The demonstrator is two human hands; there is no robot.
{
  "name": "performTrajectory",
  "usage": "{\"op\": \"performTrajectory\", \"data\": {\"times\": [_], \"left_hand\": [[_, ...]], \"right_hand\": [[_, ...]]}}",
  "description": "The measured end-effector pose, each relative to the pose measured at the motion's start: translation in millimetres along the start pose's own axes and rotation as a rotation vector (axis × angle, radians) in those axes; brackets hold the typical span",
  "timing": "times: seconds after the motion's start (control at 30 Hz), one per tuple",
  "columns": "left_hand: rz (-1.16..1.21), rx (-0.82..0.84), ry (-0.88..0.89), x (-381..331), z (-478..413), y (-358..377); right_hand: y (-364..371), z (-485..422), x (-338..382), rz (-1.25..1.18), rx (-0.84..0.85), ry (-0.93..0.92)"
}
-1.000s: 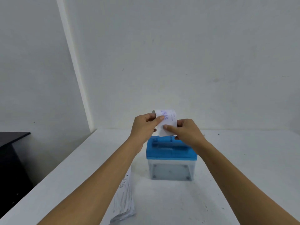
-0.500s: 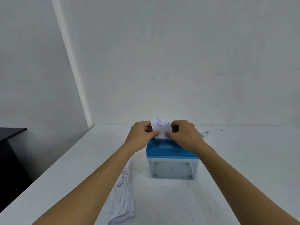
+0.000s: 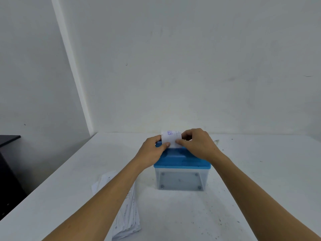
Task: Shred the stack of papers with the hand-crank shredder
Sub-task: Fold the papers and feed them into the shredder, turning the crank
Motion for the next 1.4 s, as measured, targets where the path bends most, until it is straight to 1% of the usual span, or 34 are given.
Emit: {"op": "performTrajectory", "data": {"times": [0.03, 0.1, 0.13, 0.17, 0.2, 0.23, 0.33, 0.4, 0.47, 0.57, 0.73, 0.83, 0.9, 0.93, 1.03, 1.1, 1.27, 1.33, 1.4], "left_hand": [[0.009, -0.007, -0.002, 1.0, 1.0, 1.1], [0.031, -0.012, -0.006, 3.0, 1.5, 2.4], [0.045, -0.013, -0.011, 3.8, 1.9, 2.9], [0.057, -0.015, -0.018, 4.7, 2.3, 3.2], [0.065, -0.018, -0.024, 5.7, 3.1, 3.3], [0.07, -0.022, -0.026, 6.7, 3.2, 4.2], [0.078, -0.035, -0.03, 9.6, 3.0, 5.7], [0.08, -0.04, -0.032, 10.4, 2.3, 5.9], [0.086, -0.038, -0.031, 10.4, 2.3, 6.6], [0.105, -0.045, -0.045, 12.4, 4.3, 9.2], [0.121, -0.072, -0.064, 16.8, 7.3, 13.1], [0.131, -0.077, -0.062, 17.1, 7.5, 14.4], [0.124, -0.078, -0.066, 17.9, 8.1, 14.4], [0.117, -0.082, -0.071, 18.7, 7.7, 14.3], [0.086, -0.093, -0.083, 21.2, 7.6, 14.6], [0.062, -0.099, -0.099, 22.5, 7.9, 14.9], [0.033, -0.052, -0.068, 18.9, 15.0, 13.8], [0.013, -0.038, -0.073, 17.8, 16.2, 12.3], [-0.002, -0.008, -0.069, 15.8, 17.3, 10.6]], "right_hand": [[-7.1, -1.4, -3.1, -0.063, -0.033, 0.034], [-26.5, -4.5, -16.6, -0.144, -0.17, 0.111], [-35.2, -4.9, -26.5, -0.135, -0.228, 0.128], [-41.2, -4.5, -37.4, -0.101, -0.247, 0.128], [-44.1, -3.1, -48.3, -0.047, -0.221, 0.117], [-44.3, -1.3, -58.5, 0.018, -0.159, 0.098], [-33.4, 6.5, -81.7, 0.231, 0.103, -0.02], [-25.9, 9.8, -90.8, 0.311, 0.176, -0.104], [-19.6, 10.6, -98.4, 0.344, 0.15, -0.153], [-10.0, 12.5, -108.3, 0.322, 0.104, -0.183], [-0.5, 13.1, -111.4, 0.287, 0.072, -0.182], [1.4, 12.9, -112.6, 0.328, 0.084, -0.194], [6.3, 20.1, -112.2, 0.414, 0.14, -0.205], [10.1, 25.6, -112.2, 0.428, 0.173, -0.204], [17.9, 42.9, -116.1, 0.294, 0.193, -0.163], [17.8, 48.0, -118.2, 0.265, 0.219, -0.102], [11.2, 55.5, -117.4, 0.376, 0.282, 0.026], [5.7, 57.6, -110.5, 0.419, 0.352, 0.058], [-4.3, 62.1, -98.4, 0.422, 0.456, 0.104]]}}
Point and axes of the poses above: each hand's wrist, its own z-axis away from the middle knuckle, its own y-axis out of the palm, x = y × z, the point moved 4 cm from there along -z, towards the middle knuckle, and after that the axes turned 13 degrees about -x, right-handed, at the moved point
